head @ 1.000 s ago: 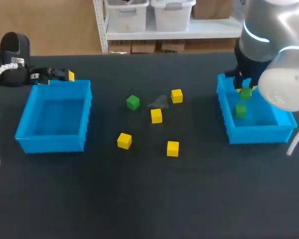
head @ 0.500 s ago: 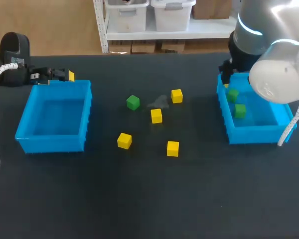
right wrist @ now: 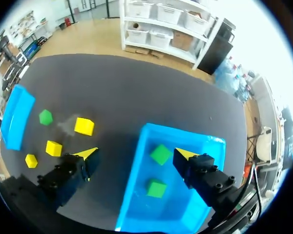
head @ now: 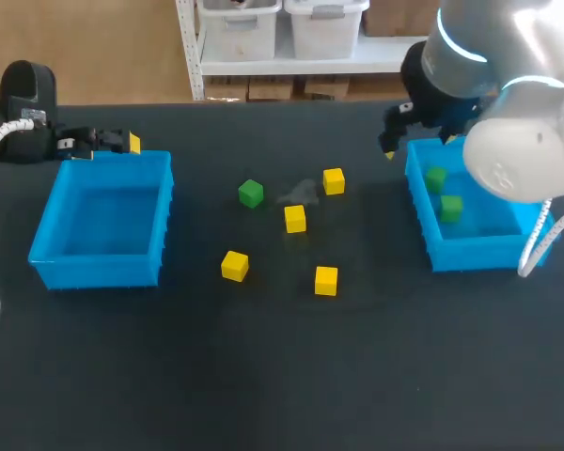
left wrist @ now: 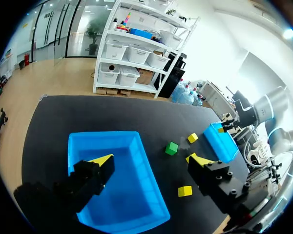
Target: Put the green cubes in the right bin and the yellow cubes in the left bin.
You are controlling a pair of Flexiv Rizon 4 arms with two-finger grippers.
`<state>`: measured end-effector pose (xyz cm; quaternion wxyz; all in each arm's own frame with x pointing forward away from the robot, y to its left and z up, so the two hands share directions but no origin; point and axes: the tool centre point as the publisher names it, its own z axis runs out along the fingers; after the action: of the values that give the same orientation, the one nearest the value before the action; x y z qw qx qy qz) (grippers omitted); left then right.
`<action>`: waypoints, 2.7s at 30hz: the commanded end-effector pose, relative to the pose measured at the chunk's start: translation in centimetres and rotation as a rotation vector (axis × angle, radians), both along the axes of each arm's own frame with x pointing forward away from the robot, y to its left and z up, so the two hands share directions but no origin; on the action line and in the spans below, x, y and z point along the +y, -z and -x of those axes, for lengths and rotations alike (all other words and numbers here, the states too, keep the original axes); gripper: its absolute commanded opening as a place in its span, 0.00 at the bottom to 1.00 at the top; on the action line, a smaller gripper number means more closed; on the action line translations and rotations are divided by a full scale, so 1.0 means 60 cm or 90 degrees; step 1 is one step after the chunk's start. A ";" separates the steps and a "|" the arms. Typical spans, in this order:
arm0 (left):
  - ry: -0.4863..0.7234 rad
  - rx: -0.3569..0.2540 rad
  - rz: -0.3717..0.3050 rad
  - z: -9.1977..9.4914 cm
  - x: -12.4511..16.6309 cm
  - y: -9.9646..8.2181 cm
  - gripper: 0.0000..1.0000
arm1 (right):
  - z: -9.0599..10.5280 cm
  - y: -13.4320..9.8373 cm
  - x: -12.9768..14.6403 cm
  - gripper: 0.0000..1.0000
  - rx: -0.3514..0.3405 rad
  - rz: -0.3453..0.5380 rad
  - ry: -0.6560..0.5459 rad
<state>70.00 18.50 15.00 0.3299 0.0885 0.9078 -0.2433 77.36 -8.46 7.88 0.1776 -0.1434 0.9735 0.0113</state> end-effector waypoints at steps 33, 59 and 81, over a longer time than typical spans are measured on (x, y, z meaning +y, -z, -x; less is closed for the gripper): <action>0.000 0.000 0.000 0.000 0.000 0.000 1.00 | -0.057 -0.064 0.277 1.00 -0.019 -0.040 -0.239; 0.000 0.000 0.000 0.000 0.000 0.000 1.00 | -0.024 0.006 0.370 1.00 0.051 0.029 -0.354; 0.000 0.000 0.000 0.000 0.000 0.000 1.00 | 0.018 0.075 0.390 1.00 0.105 0.046 -0.353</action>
<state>70.00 18.50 15.00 0.3299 0.0885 0.9078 -0.2433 76.47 14.86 3.49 0.0824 -0.4089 0.9081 0.0369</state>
